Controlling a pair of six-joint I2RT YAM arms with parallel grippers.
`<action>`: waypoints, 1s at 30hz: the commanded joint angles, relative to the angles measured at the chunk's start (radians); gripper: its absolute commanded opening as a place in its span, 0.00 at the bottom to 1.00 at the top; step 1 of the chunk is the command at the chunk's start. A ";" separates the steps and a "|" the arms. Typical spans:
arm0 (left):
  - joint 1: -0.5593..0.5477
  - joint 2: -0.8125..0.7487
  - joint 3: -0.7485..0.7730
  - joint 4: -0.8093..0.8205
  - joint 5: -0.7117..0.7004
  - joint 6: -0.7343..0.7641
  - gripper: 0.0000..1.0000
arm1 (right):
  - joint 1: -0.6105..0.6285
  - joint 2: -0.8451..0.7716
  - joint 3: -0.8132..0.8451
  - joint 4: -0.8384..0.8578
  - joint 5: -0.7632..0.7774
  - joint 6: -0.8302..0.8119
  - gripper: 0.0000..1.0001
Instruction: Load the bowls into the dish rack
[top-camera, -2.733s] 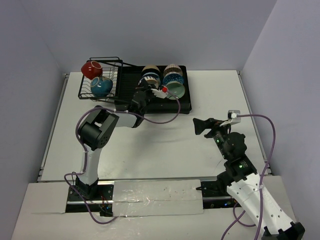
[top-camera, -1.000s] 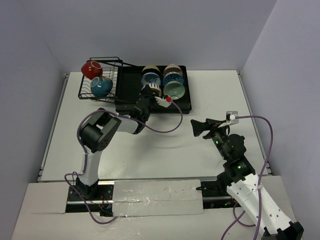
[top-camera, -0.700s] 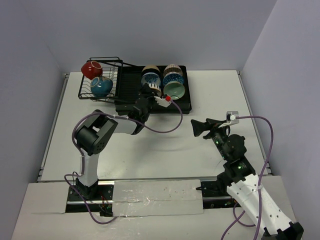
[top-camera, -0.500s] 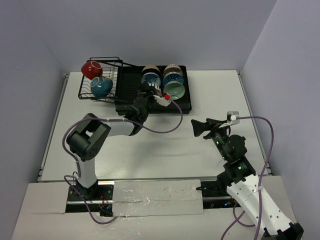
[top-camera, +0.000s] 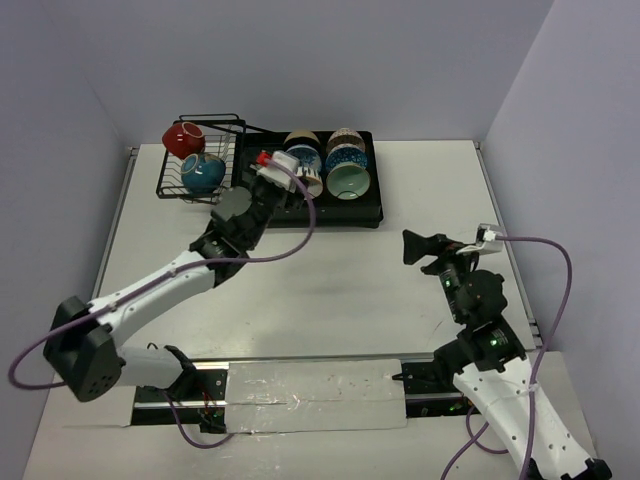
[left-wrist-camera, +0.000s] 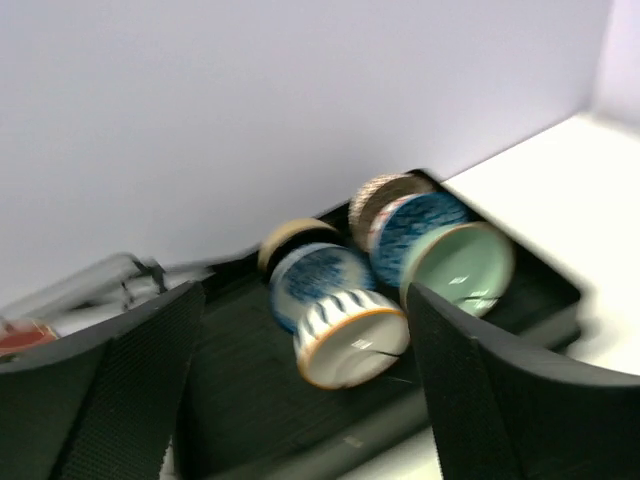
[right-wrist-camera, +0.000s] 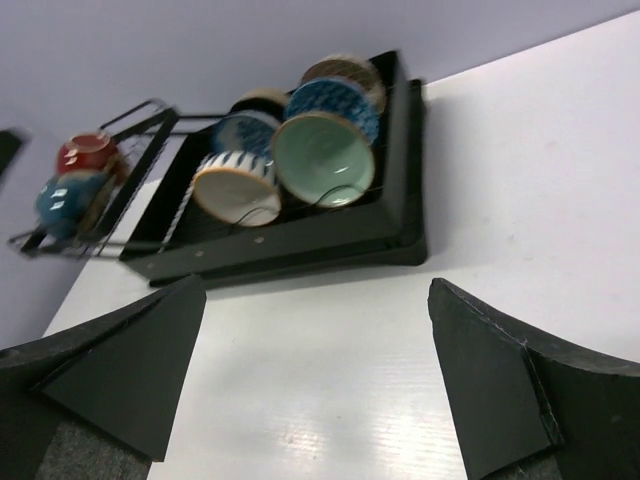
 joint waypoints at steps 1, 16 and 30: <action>0.002 -0.097 0.063 -0.251 -0.082 -0.382 0.89 | 0.001 -0.013 0.134 -0.123 0.183 0.013 1.00; 0.000 -0.630 -0.004 -0.992 -0.431 -0.818 0.99 | 0.001 -0.185 0.270 -0.300 0.348 -0.105 1.00; 0.000 -0.957 -0.258 -1.092 -0.494 -0.874 0.99 | 0.002 -0.228 0.218 -0.277 0.277 -0.140 0.99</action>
